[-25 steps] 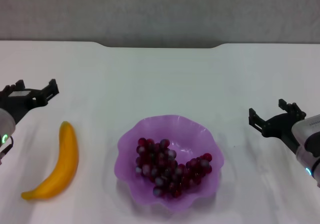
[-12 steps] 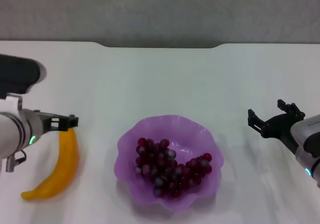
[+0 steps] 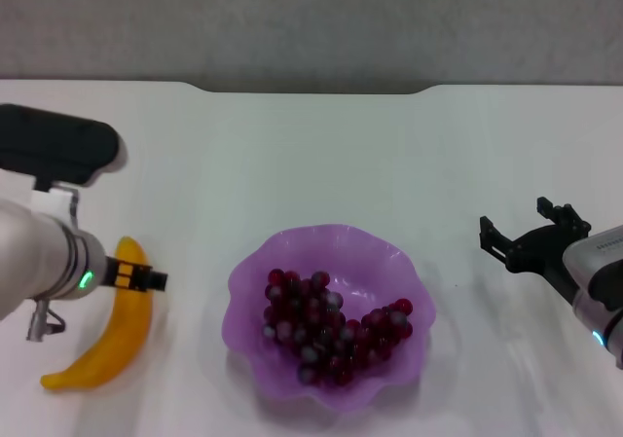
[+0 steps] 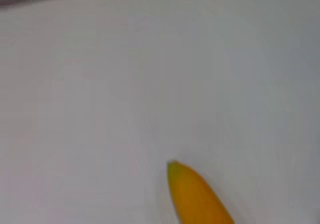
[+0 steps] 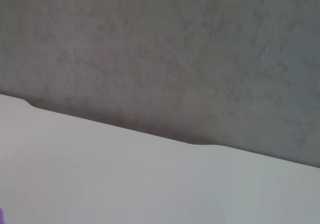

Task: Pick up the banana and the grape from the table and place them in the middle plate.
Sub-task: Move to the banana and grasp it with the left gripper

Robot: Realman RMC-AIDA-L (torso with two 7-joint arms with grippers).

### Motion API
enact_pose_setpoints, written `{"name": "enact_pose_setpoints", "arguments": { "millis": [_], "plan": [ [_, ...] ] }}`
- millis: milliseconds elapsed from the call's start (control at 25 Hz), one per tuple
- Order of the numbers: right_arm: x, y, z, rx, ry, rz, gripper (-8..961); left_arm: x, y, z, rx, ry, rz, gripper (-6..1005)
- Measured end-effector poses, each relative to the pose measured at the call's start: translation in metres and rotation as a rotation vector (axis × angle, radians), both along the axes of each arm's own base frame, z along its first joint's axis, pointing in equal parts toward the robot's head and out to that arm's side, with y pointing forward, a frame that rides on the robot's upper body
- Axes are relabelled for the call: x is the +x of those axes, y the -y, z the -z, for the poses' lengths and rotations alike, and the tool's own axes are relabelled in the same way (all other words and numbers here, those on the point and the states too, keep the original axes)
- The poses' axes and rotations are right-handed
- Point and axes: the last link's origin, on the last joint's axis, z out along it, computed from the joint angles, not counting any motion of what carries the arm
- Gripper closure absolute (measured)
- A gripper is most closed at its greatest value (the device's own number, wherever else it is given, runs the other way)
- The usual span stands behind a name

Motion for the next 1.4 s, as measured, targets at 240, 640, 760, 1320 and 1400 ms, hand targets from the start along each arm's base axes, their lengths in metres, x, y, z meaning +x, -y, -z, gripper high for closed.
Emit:
{"name": "enact_pose_setpoints", "arguments": {
  "millis": [240, 640, 760, 1320, 1400],
  "plan": [
    [0.001, 0.001, 0.0, -0.001, 0.005, 0.002, 74, -0.017, -0.007, 0.008, -0.03, -0.005, -0.076, 198],
    [0.002, 0.002, 0.0, -0.003, 0.008, 0.001, 77, -0.022, -0.01, 0.011, -0.035, 0.003, -0.099, 228],
    [0.001, 0.002, 0.001, -0.002, 0.007, -0.001, 77, -0.024, -0.01, 0.013, -0.041, 0.008, -0.108, 237],
    [-0.002, 0.002, 0.002, 0.0, 0.0, -0.009, 77, -0.027, -0.01, 0.023, -0.073, 0.001, -0.124, 279],
    [-0.003, 0.001, 0.002, -0.001, -0.003, -0.011, 77, -0.027, -0.01, 0.023, -0.074, 0.0, -0.126, 285]
  ]
}}
